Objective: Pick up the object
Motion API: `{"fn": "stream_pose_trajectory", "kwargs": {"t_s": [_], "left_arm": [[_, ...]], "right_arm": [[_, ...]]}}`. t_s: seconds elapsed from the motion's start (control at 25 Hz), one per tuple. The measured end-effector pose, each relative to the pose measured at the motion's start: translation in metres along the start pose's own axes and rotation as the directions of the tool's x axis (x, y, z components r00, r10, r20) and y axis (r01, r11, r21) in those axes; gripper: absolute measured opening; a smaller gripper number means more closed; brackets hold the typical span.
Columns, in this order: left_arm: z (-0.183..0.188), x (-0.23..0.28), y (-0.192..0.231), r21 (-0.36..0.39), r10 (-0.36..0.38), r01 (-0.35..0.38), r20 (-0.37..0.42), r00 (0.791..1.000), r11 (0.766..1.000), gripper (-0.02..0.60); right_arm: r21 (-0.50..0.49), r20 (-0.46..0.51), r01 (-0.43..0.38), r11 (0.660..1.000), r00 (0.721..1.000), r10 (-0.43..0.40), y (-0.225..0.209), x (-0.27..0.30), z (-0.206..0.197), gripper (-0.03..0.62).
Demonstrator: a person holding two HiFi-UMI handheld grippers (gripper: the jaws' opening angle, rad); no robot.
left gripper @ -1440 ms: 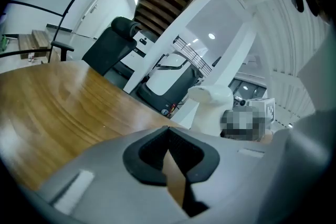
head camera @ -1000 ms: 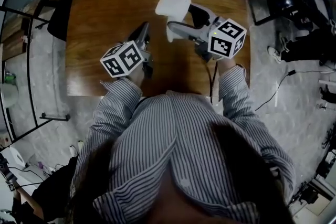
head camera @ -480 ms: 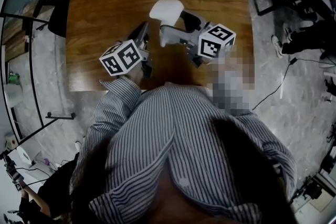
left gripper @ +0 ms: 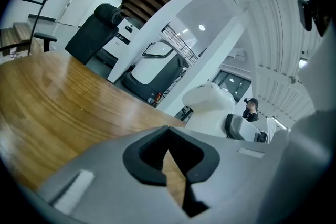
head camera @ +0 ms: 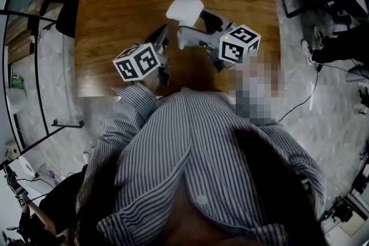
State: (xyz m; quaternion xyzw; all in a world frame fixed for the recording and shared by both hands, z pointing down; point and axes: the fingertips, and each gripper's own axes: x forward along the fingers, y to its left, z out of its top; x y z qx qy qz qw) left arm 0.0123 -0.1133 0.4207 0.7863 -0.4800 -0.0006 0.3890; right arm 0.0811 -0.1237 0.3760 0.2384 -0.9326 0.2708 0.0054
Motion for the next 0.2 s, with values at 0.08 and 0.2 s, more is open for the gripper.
{"fn": "stream_pose_trajectory", "kwargs": {"t_s": [0.08, 0.2], "left_arm": [[-0.0017, 0.0001, -0.0003, 0.009, 0.002, -0.002, 0.000, 1.000, 1.000, 0.000], [-0.0030, 0.0007, -0.0003, 0.014, 0.005, -0.004, -0.003, 1.000, 1.000, 0.000]], "right_arm": [[-0.007, -0.001, -0.005, 1.000, 1.000, 0.005, 0.0007, -0.0005, -0.0024, 0.411], [-0.015, -0.006, -0.013, 1.000, 1.000, 0.013, 0.0031, 0.0001, -0.0053, 0.411]]}}
